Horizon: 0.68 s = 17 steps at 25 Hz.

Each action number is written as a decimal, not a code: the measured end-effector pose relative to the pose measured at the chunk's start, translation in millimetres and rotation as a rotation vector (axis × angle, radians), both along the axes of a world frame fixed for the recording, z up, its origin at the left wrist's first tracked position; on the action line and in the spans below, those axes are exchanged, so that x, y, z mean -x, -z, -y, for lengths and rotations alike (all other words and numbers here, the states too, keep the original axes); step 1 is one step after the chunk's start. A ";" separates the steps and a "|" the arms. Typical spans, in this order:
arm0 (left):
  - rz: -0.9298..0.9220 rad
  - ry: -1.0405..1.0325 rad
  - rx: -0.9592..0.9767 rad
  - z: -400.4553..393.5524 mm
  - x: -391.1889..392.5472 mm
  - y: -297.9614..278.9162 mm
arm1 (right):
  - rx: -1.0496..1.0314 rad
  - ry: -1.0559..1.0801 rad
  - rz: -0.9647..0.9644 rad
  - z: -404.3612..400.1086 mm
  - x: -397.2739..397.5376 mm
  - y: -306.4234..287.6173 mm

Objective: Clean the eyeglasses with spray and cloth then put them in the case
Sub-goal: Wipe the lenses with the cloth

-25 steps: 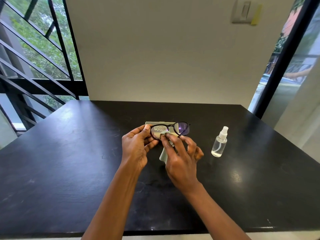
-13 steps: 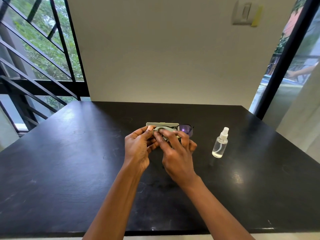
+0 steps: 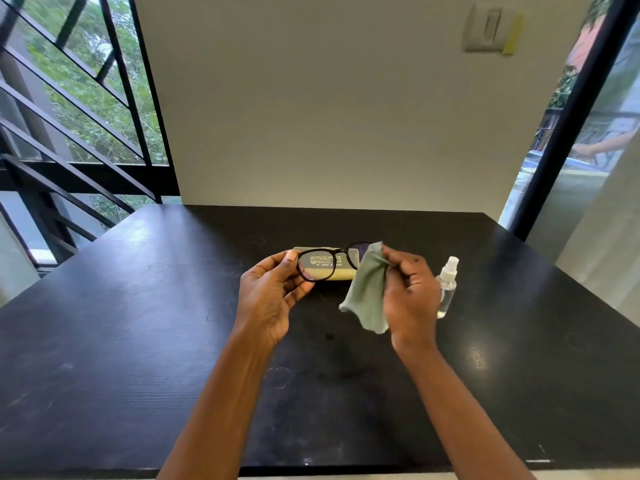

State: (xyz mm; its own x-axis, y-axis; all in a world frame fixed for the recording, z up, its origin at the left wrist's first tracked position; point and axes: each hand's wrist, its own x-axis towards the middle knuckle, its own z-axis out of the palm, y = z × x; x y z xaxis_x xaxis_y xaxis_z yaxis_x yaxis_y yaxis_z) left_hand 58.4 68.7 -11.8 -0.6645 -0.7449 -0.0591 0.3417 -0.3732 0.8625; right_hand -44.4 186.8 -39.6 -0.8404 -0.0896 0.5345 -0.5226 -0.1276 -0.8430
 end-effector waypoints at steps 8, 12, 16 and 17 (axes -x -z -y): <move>0.020 0.025 0.021 -0.9 -2.3 2.7 | -0.352 0.139 -0.262 -5.0 14.4 -13.7; 0.036 0.005 0.022 -1.5 -0.1 7.2 | -0.652 0.185 -0.502 0.4 0.9 2.2; 0.031 -0.035 0.002 2.8 0.0 8.4 | -0.750 0.295 -0.707 -6.2 -3.6 20.5; 0.029 -0.038 -0.001 4.2 -0.7 8.3 | -0.741 0.323 -0.715 -8.3 -2.3 23.7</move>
State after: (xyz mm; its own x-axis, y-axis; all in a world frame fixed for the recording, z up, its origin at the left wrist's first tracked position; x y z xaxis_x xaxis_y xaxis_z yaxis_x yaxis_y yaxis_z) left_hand 59.1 64.4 -20.1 -0.6340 -0.7693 -0.0790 0.3300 -0.3615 0.8720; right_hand -42.2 195.1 -63.3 -0.3972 -0.4223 0.8148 -0.8420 0.5210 -0.1404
